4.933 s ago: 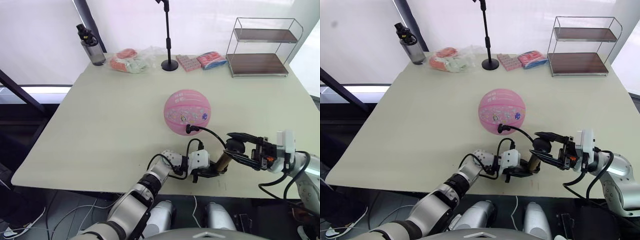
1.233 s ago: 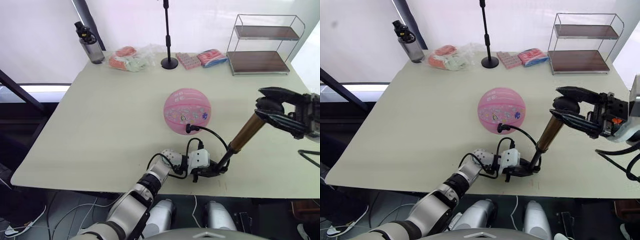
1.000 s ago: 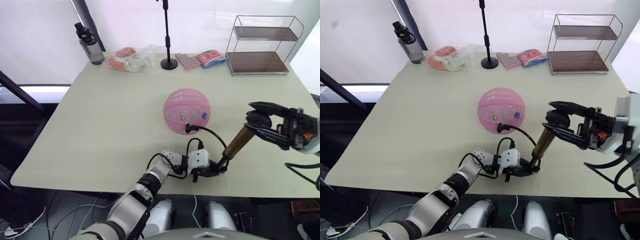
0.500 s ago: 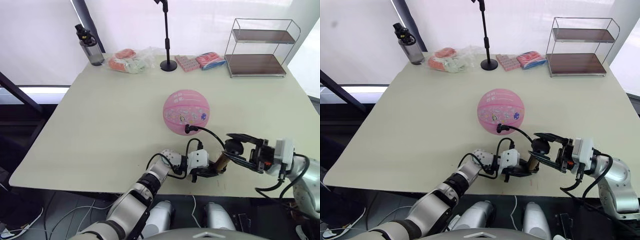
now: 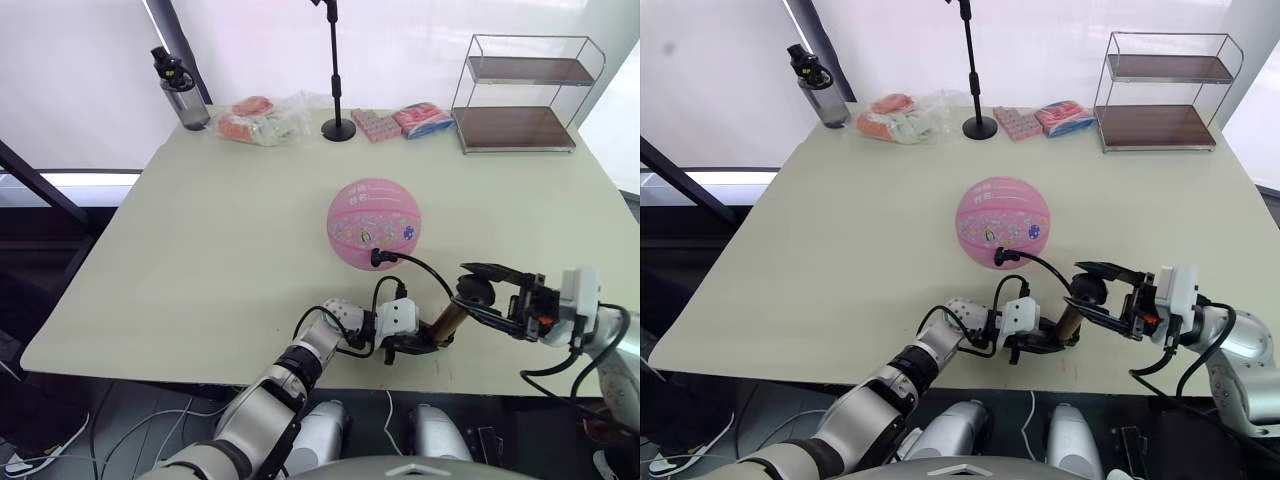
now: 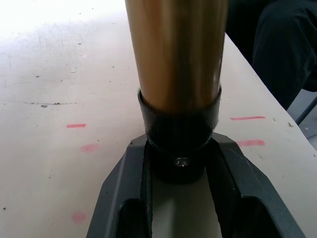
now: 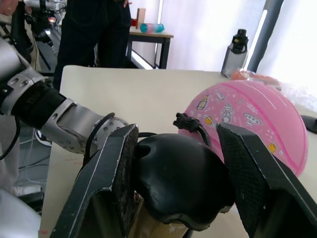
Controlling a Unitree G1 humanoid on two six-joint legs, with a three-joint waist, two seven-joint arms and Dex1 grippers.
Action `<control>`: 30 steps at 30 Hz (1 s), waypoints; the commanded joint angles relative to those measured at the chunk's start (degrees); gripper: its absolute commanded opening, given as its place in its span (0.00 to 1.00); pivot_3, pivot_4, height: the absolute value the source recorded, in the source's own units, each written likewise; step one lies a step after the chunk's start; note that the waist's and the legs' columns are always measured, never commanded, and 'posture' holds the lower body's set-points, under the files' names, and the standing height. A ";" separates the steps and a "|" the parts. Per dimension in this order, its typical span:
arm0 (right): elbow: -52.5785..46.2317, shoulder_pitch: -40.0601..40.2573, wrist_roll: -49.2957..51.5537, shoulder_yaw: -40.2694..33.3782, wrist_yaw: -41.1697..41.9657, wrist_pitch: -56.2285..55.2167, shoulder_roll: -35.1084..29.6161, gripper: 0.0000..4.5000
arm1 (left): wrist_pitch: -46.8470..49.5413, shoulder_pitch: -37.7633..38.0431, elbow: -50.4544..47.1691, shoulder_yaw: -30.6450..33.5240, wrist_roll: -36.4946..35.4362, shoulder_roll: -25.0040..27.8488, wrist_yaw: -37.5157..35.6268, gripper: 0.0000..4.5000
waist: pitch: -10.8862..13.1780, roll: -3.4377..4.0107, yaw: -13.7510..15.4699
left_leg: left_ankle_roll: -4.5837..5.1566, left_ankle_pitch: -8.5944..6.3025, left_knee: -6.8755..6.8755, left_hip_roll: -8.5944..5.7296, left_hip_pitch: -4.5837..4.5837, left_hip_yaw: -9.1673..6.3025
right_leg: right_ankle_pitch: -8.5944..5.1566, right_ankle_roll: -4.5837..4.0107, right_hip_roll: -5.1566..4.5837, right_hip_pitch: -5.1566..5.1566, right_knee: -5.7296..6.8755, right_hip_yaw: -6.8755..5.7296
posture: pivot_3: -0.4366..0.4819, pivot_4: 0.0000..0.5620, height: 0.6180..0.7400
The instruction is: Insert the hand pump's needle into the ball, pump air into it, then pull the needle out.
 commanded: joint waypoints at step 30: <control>-6.81 -5.17 5.67 -6.74 1.65 10.91 -3.67 0.47 | 1.61 1.76 2.41 -1.03 2.28 2.03 -0.01 0.24 | 0.46 -0.06 -0.21 | 0.01 0.00 0.02 0.02 0.08 0.04 | 0.01 0.02 -0.03 0.02 0.00 -0.02 | 0.48 0.27 0.96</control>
